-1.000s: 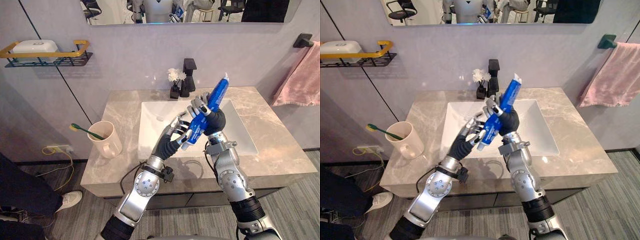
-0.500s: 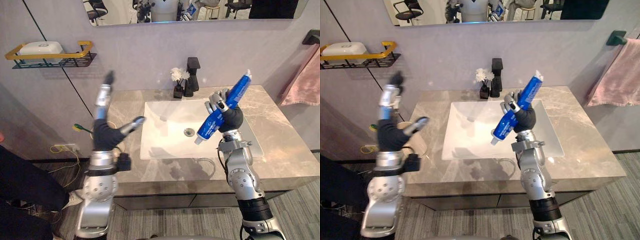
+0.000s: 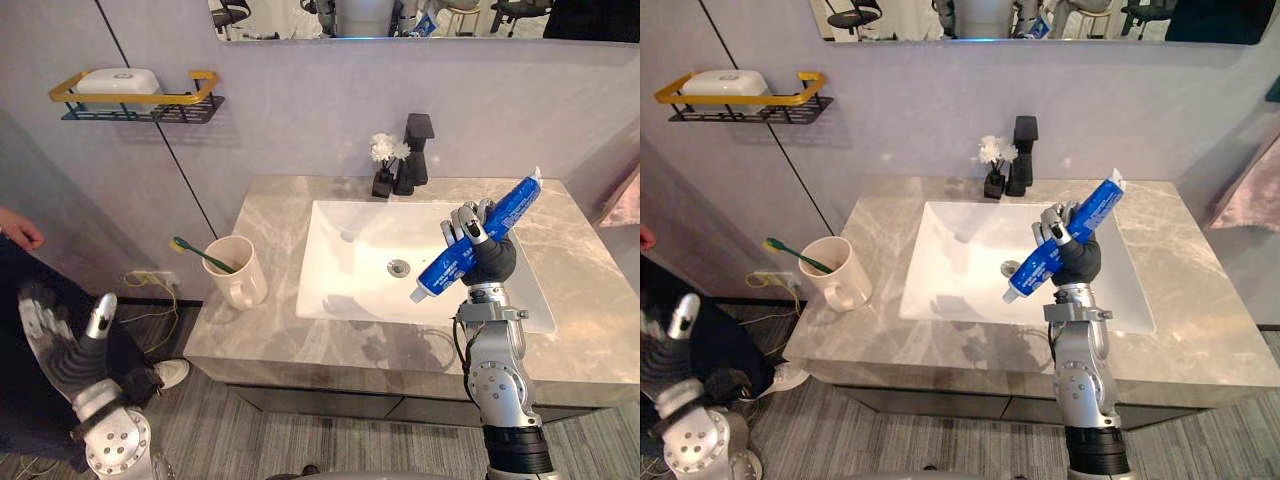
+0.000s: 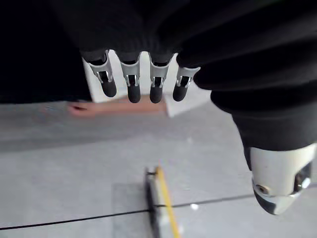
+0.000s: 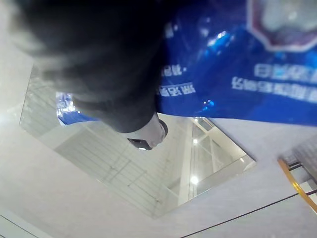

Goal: Organize washtable

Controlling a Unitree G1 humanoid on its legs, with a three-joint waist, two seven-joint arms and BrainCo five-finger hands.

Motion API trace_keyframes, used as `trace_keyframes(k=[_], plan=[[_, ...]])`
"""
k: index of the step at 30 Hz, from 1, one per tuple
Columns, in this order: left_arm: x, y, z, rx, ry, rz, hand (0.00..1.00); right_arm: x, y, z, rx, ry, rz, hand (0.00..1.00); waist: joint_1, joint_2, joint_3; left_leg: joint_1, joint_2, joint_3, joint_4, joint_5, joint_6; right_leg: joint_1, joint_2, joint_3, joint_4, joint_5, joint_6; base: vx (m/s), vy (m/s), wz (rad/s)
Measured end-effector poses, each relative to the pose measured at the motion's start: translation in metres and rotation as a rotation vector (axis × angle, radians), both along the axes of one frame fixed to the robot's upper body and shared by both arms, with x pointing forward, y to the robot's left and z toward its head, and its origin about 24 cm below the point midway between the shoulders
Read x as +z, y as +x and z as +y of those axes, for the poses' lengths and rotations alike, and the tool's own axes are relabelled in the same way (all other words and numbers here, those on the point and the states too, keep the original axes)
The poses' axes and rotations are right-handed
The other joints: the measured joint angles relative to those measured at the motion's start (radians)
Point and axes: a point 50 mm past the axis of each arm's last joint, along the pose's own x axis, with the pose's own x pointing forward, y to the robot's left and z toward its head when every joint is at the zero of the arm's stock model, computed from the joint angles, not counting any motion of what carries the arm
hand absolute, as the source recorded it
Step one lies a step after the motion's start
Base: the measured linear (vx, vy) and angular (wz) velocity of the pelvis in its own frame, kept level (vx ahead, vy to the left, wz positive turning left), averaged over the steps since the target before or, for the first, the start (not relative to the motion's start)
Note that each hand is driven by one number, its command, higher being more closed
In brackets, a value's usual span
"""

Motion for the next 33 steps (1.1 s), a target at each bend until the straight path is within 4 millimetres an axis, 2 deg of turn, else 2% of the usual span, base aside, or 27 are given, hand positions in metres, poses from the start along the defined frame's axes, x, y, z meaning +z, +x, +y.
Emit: trace_keyframes(k=[2, 4, 5, 6, 12, 18, 22, 26, 29, 33], plan=[[-0.014, -0.002, -0.001, -0.008, -0.037, 0.055, 0.00, 0.000, 0.000, 0.000, 0.000, 0.000, 0.002, 1.00, 0.005, -0.001, 0.000, 0.000, -0.001, -0.001, -0.001, 0.000, 0.000, 0.000, -0.001, -0.001, 0.001, -0.003, 0.001, -0.01, -0.011, 0.02], [-0.050, -0.010, -0.010, -0.041, -0.137, 0.201, 0.00, -0.001, 0.000, 0.001, -0.006, -0.006, 0.013, 1.00, 0.012, -0.006, 0.001, 0.000, -0.001, -0.010, -0.002, 0.001, -0.001, 0.002, -0.001, -0.012, 0.002, -0.007, 0.000, -0.01, -0.031, 0.10], [-0.057, -0.012, -0.013, -0.053, -0.158, 0.235, 0.00, -0.001, 0.000, 0.002, -0.009, -0.010, 0.016, 1.00, 0.012, -0.007, 0.001, 0.000, -0.001, -0.013, -0.002, 0.001, -0.001, 0.003, -0.001, -0.016, 0.003, -0.007, 0.000, -0.01, -0.038, 0.14], [-0.075, -0.017, -0.020, -0.086, -0.207, 0.316, 0.00, -0.001, 0.000, 0.002, -0.012, -0.017, 0.015, 1.00, 0.013, -0.013, 0.005, 0.000, -0.001, -0.017, -0.002, 0.001, -0.001, 0.006, -0.001, -0.020, 0.002, -0.010, 0.001, 0.00, -0.031, 0.09], [-0.116, -0.039, -0.041, -0.155, -0.348, 0.503, 0.00, -0.001, 0.000, 0.009, -0.004, -0.026, 0.008, 1.00, 0.016, -0.027, 0.009, -0.008, -0.004, -0.018, -0.002, 0.001, -0.001, -0.002, -0.003, -0.022, 0.003, -0.012, 0.003, 0.00, -0.006, 0.01], [-0.136, -0.047, -0.059, -0.223, -0.425, 0.603, 0.00, -0.001, 0.000, 0.013, -0.014, -0.065, 0.009, 1.00, 0.017, -0.030, 0.010, -0.010, -0.011, -0.019, -0.001, 0.000, -0.001, -0.002, -0.011, -0.025, 0.004, -0.016, 0.009, 0.00, 0.000, 0.00], [-0.142, -0.047, -0.068, -0.265, -0.449, 0.632, 0.00, 0.004, 0.002, 0.021, 0.000, -0.094, -0.006, 1.00, 0.018, -0.039, 0.016, -0.011, -0.014, -0.020, 0.001, -0.001, 0.000, -0.002, -0.014, -0.026, 0.007, -0.018, 0.011, -0.01, -0.007, 0.01], [-0.145, -0.042, -0.076, -0.332, -0.442, 0.653, 0.00, 0.022, 0.009, 0.034, 0.025, -0.126, -0.070, 1.00, 0.027, -0.048, 0.021, -0.017, -0.015, -0.029, 0.007, -0.001, 0.001, -0.003, -0.015, -0.033, 0.012, -0.019, 0.011, -0.03, -0.025, 0.06], [-0.144, -0.036, -0.083, -0.386, -0.424, 0.661, 0.00, 0.043, 0.016, 0.048, 0.058, -0.145, -0.151, 1.00, 0.043, -0.048, 0.021, -0.024, -0.015, -0.043, 0.013, 0.000, 0.001, -0.002, -0.014, -0.045, 0.013, -0.019, 0.011, -0.02, -0.026, 0.12], [-0.146, -0.034, -0.089, -0.475, -0.403, 0.689, 0.00, 0.074, 0.019, 0.077, 0.134, -0.197, -0.287, 1.00, 0.047, -0.048, 0.021, -0.041, -0.015, -0.057, 0.030, 0.000, 0.000, -0.003, -0.013, -0.055, 0.014, -0.019, 0.011, -0.02, -0.032, 0.13]])
